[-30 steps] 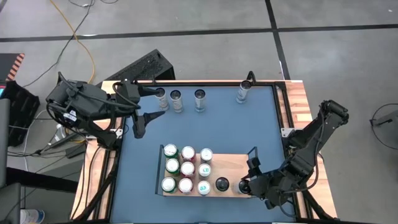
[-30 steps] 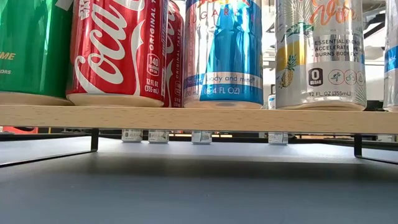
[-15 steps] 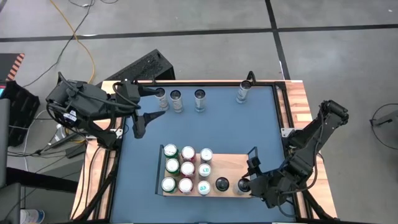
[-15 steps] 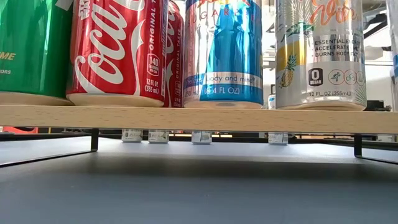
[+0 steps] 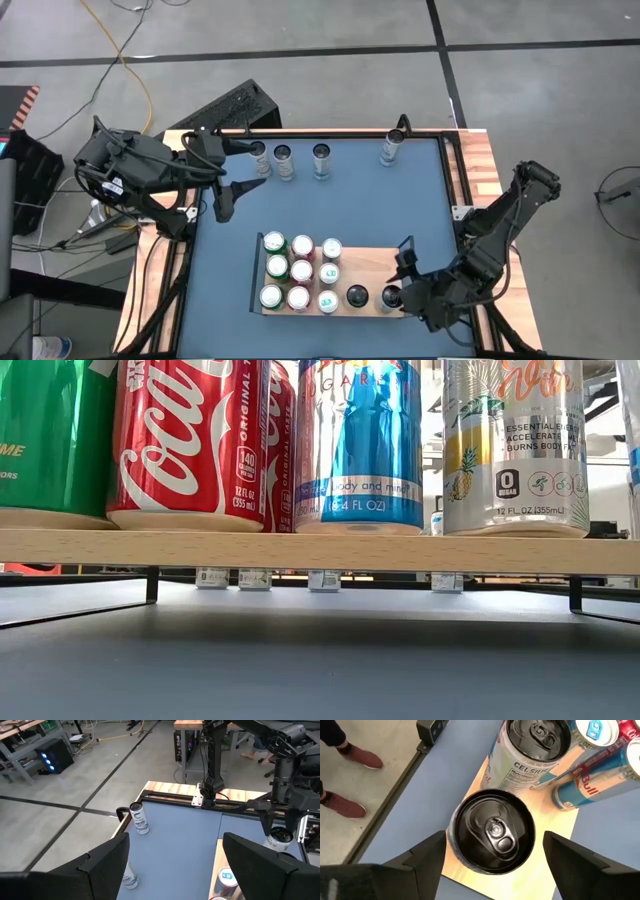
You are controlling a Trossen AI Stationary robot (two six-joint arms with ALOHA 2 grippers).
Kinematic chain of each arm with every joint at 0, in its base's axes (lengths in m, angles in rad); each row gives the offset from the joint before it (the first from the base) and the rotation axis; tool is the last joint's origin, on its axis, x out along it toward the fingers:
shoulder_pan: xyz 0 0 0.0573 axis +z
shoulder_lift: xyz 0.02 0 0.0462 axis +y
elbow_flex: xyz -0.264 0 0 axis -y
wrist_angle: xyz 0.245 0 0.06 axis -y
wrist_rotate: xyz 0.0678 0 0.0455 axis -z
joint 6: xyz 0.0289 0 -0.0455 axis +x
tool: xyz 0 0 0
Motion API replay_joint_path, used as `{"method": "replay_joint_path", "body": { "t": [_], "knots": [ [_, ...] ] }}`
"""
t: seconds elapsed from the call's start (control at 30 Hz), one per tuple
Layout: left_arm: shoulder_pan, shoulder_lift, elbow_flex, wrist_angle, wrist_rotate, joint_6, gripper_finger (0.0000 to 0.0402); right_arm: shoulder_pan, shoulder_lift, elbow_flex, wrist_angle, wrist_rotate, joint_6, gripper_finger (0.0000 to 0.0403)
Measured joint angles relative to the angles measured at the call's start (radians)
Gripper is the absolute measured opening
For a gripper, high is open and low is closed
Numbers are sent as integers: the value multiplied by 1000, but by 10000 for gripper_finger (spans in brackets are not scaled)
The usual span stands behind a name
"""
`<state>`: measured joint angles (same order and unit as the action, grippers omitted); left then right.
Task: Place canned beverage on shelf
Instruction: Put the right white-yellow soda can on the shelf aligned with the other white-yellow soda can
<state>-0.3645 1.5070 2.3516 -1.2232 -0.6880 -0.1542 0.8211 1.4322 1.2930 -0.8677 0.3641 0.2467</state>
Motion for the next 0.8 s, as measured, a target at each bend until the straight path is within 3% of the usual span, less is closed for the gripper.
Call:
{"method": "replay_joint_path", "body": {
  "t": [0.8],
  "knots": [
    [0, 0, 0, 0, 0, -15, 308, -24, 0, 0, 0, -57, -427, 301]
  ]
}}
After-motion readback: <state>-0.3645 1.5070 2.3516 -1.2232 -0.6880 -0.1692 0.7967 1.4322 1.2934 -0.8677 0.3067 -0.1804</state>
